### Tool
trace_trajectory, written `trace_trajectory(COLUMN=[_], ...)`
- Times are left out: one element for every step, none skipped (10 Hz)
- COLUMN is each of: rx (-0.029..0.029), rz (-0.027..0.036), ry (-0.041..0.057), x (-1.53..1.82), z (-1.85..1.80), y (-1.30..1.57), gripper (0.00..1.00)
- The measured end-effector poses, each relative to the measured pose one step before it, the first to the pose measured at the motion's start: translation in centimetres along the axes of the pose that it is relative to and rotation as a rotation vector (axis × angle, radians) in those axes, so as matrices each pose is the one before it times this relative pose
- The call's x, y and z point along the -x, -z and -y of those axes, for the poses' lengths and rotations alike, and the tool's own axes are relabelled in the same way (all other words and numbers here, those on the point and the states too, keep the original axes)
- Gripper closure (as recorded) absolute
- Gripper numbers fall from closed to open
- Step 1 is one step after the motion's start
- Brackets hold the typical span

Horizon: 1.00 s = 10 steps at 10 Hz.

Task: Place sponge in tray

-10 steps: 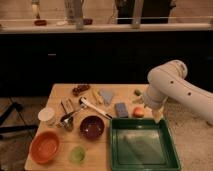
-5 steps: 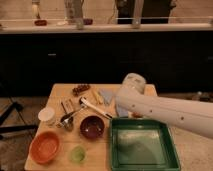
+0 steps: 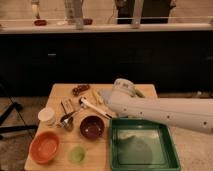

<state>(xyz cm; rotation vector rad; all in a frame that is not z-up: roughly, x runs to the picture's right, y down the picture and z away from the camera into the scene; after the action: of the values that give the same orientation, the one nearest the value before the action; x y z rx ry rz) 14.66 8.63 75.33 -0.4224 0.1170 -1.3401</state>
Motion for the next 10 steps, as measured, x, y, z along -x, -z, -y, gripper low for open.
trace_trajectory(rx=[-0.00001, -0.00303, -0.00107, -0.01620, -0.02889, -0.03280, -0.02924, -0.03961, -0.03776, -0.01957], rz=[-0.00005, -0.00036, 0.00076, 0.00176, 0.00753, 0.00737, 0.00977, 0.01296, 0.01294, 0.00981], ry=[0.00032, 0.00201, -0.00047, 0.01151, 0.03068, 0.02905, 0.02576, 0.02120, 0.01715, 0.00397], x=[-0.003, -0.012, -0.021, -0.129, -0.403, -0.396, -0.364, -0.219, 0.030, 0.075], z=[0.017, 0.222, -0.033, 0.325, 1.429, 1.498, 1.235, 0.801, 0.426, 0.093], y=[-0.003, 0.032, -0.058, -0.279, -0.625, -0.478, -0.697, -0.505, -0.666, -0.557], gripper=[0.20, 0.20, 0.20, 0.20, 0.20, 0.20, 0.20, 0.20, 0.20, 0.20])
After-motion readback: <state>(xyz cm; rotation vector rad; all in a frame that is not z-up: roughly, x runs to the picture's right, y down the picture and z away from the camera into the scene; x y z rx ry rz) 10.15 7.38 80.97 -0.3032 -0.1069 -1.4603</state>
